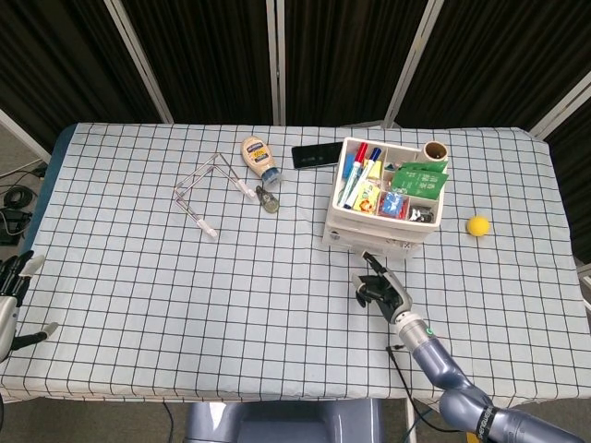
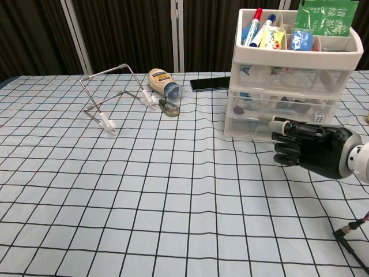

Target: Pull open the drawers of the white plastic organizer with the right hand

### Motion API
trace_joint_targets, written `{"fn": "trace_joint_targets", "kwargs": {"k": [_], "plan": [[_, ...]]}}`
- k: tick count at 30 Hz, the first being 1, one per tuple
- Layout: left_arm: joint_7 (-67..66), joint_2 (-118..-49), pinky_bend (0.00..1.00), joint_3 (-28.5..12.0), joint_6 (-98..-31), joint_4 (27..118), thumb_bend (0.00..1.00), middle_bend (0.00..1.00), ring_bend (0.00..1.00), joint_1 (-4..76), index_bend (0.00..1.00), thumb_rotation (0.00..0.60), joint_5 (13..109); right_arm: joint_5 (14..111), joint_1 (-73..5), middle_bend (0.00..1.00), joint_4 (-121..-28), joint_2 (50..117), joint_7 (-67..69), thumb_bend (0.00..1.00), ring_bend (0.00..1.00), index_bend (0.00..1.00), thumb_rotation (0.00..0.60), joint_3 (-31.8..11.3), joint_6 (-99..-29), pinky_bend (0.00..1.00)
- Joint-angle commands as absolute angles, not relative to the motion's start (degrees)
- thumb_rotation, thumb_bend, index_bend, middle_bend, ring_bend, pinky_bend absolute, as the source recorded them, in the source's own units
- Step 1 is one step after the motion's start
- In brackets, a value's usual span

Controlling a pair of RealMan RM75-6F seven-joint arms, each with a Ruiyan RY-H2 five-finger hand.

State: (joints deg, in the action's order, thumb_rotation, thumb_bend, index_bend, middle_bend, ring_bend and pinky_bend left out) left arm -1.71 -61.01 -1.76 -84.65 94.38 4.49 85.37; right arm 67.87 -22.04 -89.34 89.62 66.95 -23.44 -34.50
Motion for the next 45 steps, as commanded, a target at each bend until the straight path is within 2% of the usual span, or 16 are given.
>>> {"fn": "trace_joint_targets", "kwargs": {"k": [1, 6, 9, 12, 16, 23, 32, 38, 45], "plan": [[-1.6, -60.9, 0.0, -1.8, -84.8, 94.4, 0.02, 0.0, 0.0, 4.5, 0.0, 0.6, 85.5, 69.4, -21.3, 0.88, -90.7, 89.0, 67.3, 0.42, 0.89, 0.17, 0.6, -22.6, -35.3, 0.81], [-1.5, -60.9, 0.0, -1.8, -84.8, 94.4, 0.02, 0.0, 0.0, 4.4, 0.0, 0.6, 85.4, 74.9, -19.7, 0.88, -93.2, 87.5, 66.5, 0.42, 0.88, 0.17, 0.6, -20.2, -39.0, 0.81], [-1.4, -60.9, 0.0, -1.9, -84.9, 94.4, 0.02, 0.0, 0.0, 4.4, 0.0, 0.6, 85.3, 79.2, -19.4, 0.87, -93.2, 87.0, 60.9, 0.4, 0.88, 0.15, 0.6, -18.3, -43.5, 0.81], [-1.4, -60.9, 0.0, -1.9, -85.0, 94.4, 0.02, 0.0, 0.0, 4.3, 0.0, 0.6, 85.3, 81.3, -19.7, 0.87, -91.7, 87.1, 49.8, 0.4, 0.88, 0.13, 0.6, -17.3, -48.3, 0.81], [-1.5, -60.9, 0.0, -1.9, -85.2, 94.5, 0.02, 0.0, 0.0, 4.3, 0.0, 0.6, 85.3, 79.5, -19.7, 0.87, -91.3, 87.9, 32.7, 0.38, 0.88, 0.13, 0.6, -17.4, -54.2, 0.81], [-1.5, -61.1, 0.0, -1.9, -85.9, 94.4, 0.02, 0.0, 0.0, 4.1, 0.0, 0.6, 86.0, 72.7, -21.3, 0.87, -91.5, 88.8, 5.6, 0.37, 0.88, 0.12, 0.6, -18.4, -60.8, 0.81], [-1.9, -61.1, 0.0, -1.9, -86.2, 94.5, 0.02, 0.0, 0.0, 3.9, 0.0, 0.6, 86.0, 65.8, -23.6, 0.87, -90.5, 91.0, -17.6, 0.37, 0.88, 0.13, 0.6, -18.3, -66.8, 0.81], [-2.0, -61.1, 0.0, -1.9, -86.1, 94.6, 0.02, 0.0, 0.0, 4.0, 0.0, 0.6, 85.9, 62.7, -24.2, 0.87, -91.2, 91.4, -19.9, 0.37, 0.88, 0.17, 0.6, -18.0, -67.0, 0.81], [-2.2, -61.2, 0.0, -2.0, -86.1, 94.6, 0.02, 0.0, 0.0, 3.9, 0.0, 0.6, 85.9, 63.5, -24.7, 0.87, -90.0, 92.1, -18.6, 0.37, 0.88, 0.17, 0.6, -17.0, -68.0, 0.81]]}}
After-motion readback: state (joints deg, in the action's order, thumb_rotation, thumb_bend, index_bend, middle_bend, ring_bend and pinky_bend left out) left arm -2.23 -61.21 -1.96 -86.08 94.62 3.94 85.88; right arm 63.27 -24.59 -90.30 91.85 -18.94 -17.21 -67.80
